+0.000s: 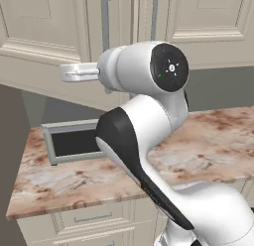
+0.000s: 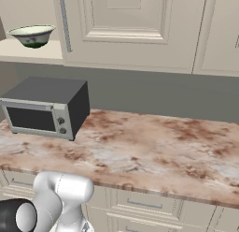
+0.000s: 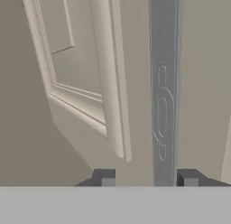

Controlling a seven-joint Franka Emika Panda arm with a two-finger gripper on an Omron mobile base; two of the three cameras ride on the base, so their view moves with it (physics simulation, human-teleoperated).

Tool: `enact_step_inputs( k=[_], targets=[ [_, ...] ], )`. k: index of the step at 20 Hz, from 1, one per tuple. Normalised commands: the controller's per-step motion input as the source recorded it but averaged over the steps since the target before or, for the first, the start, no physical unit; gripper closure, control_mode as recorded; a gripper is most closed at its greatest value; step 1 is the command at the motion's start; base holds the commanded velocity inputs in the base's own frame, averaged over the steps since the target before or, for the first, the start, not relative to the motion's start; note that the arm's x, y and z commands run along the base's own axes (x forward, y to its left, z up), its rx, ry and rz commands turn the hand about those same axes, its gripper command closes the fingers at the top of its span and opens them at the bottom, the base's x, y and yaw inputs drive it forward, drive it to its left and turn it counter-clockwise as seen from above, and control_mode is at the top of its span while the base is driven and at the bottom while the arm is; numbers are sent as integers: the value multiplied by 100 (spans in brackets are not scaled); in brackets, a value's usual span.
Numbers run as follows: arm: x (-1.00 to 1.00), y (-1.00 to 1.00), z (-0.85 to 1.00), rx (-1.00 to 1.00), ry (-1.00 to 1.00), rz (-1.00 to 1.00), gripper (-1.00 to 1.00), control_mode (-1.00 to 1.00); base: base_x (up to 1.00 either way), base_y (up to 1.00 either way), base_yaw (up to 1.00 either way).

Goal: Move the bowls from the cabinet to the plates on the dining table.

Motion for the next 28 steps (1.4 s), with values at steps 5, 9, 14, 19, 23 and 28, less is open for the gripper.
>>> enact_step_inputs(
  k=[5, 9, 14, 19, 23, 28],
  targets=[
    [-44, 68, -7, 0, 0, 6, 100, -100, 0, 0, 0],
    [0, 5, 0, 0, 0, 0, -100, -100, 0, 0, 0],
    [-2, 0, 0, 0, 0, 0, -100, -100, 0, 0, 0],
    [-83, 0, 0, 0, 0, 0, -100, -100, 0, 0, 0],
    [-74, -10, 0, 2, 0, 0, -100, -100, 0, 0, 0],
    [-21, -61, 0, 4, 2, -5, -100, -100, 0, 0, 0]
  ],
)
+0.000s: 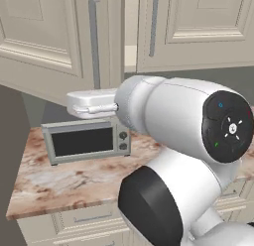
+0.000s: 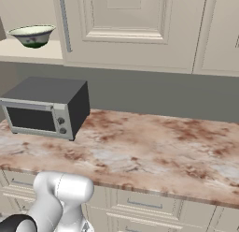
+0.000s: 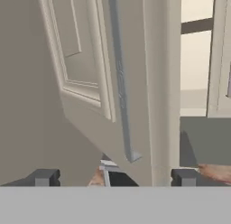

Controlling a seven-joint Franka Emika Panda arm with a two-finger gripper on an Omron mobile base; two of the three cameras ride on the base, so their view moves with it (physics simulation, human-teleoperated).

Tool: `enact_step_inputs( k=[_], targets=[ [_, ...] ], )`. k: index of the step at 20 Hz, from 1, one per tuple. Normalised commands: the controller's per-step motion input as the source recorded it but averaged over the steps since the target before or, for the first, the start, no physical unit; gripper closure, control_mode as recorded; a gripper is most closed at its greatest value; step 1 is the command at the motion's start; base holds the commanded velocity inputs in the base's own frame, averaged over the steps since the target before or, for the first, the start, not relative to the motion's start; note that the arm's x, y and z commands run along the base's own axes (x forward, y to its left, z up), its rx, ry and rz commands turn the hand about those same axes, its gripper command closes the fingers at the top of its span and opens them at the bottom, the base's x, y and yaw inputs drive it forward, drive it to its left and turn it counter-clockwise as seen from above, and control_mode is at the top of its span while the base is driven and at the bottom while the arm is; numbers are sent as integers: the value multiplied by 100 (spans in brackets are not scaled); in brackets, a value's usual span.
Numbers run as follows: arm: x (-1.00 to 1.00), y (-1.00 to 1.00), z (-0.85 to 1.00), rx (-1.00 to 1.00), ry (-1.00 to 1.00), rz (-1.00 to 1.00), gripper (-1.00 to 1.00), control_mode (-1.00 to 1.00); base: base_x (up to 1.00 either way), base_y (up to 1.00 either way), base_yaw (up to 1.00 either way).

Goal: Move the bowls from the cabinet to the plates on the dining table.

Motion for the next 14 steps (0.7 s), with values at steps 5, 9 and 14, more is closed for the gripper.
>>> enact_step_inputs(
  k=[5, 9, 14],
  targets=[
    [-14, -87, 0, 8, 3, -6, -100, -100, 0, 0, 0],
    [-9, -91, 0, 11, 1, -5, -100, -100, 0, 0, 0],
    [-1, -80, 0, 7, 2, -2, -100, -100, 0, 0, 0]
  ],
)
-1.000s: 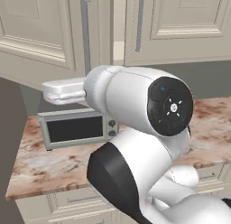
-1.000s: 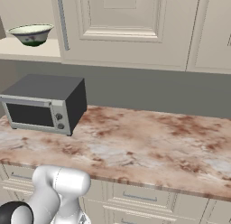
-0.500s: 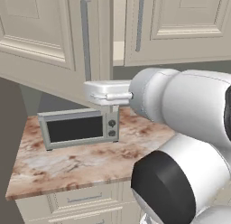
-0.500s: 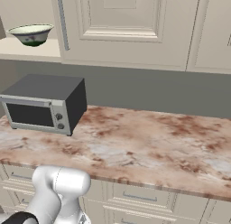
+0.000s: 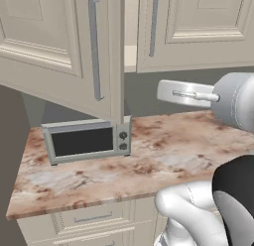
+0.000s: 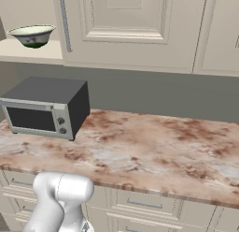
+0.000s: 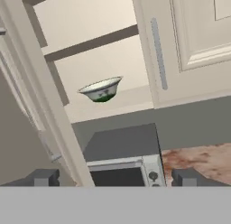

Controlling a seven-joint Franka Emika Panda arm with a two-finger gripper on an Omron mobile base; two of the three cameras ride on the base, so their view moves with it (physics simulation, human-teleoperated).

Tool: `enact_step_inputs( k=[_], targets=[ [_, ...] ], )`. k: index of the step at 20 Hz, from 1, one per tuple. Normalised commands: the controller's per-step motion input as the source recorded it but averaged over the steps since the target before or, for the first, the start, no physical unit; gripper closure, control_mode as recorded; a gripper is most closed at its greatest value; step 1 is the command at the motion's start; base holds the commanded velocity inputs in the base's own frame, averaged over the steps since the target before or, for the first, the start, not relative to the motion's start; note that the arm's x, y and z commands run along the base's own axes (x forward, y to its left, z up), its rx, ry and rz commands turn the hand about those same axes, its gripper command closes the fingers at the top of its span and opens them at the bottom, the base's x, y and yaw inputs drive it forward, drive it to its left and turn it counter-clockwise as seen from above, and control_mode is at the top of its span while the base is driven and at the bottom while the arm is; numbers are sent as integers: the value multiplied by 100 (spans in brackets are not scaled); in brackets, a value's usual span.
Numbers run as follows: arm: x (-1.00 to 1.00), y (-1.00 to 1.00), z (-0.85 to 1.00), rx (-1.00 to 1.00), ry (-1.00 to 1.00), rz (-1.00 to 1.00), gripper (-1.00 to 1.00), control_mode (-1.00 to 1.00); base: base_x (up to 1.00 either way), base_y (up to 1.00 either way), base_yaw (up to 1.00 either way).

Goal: Move the bowls from the cabinet to the plates on the dining table.

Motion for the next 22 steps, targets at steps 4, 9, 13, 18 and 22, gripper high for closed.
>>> enact_step_inputs(
  k=[4, 9, 13, 18, 22],
  targets=[
    [5, -62, -7, 8, 8, 0, -100, -100, 0, 0, 0],
    [25, -39, 0, 9, 12, -1, -100, -100, 0, 0, 0],
    [27, 0, -1, 0, 11, -9, -100, -100, 0, 0, 0],
    [20, 0, -15, 11, 10, -6, -100, -100, 0, 0, 0],
    [16, 0, -14, 24, 12, 0, -100, -100, 0, 0, 0]
  ],
)
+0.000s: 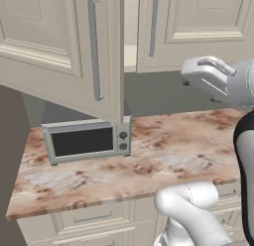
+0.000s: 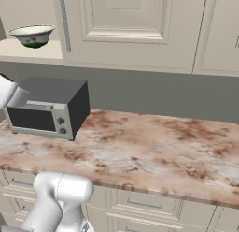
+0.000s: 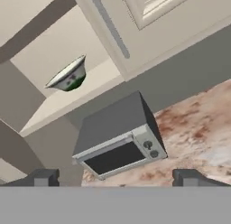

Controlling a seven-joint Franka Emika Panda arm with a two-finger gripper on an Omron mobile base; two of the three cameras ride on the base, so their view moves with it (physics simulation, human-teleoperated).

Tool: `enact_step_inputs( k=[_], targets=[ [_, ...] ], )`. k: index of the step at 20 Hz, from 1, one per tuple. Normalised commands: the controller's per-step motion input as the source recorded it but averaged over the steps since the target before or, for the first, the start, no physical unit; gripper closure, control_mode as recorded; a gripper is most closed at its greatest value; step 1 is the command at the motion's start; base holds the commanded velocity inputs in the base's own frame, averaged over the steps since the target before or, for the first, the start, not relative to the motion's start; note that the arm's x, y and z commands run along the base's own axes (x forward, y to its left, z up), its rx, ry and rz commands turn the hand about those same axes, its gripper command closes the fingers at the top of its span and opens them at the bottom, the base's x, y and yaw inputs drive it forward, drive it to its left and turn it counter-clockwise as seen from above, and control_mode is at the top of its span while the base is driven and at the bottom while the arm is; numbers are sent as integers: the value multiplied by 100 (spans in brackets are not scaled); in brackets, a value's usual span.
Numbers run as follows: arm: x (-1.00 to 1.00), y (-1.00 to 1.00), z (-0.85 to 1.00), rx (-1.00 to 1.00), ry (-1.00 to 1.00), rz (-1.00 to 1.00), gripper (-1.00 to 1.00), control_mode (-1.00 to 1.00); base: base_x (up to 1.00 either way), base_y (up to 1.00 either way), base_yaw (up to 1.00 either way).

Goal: Move the bowls from the cabinet to the plates on the dining table.

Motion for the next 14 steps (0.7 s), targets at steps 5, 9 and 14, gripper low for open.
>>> enact_step_inputs(
  k=[5, 9, 14],
  targets=[
    [30, 17, -14, 22, 16, 0, -100, -100, 0, 0, 0],
    [41, 36, -19, 15, 12, 2, -100, -100, 0, 0, 0],
    [47, 33, -10, 18, 2, 2, -100, -100, 0, 0, 0]
  ],
)
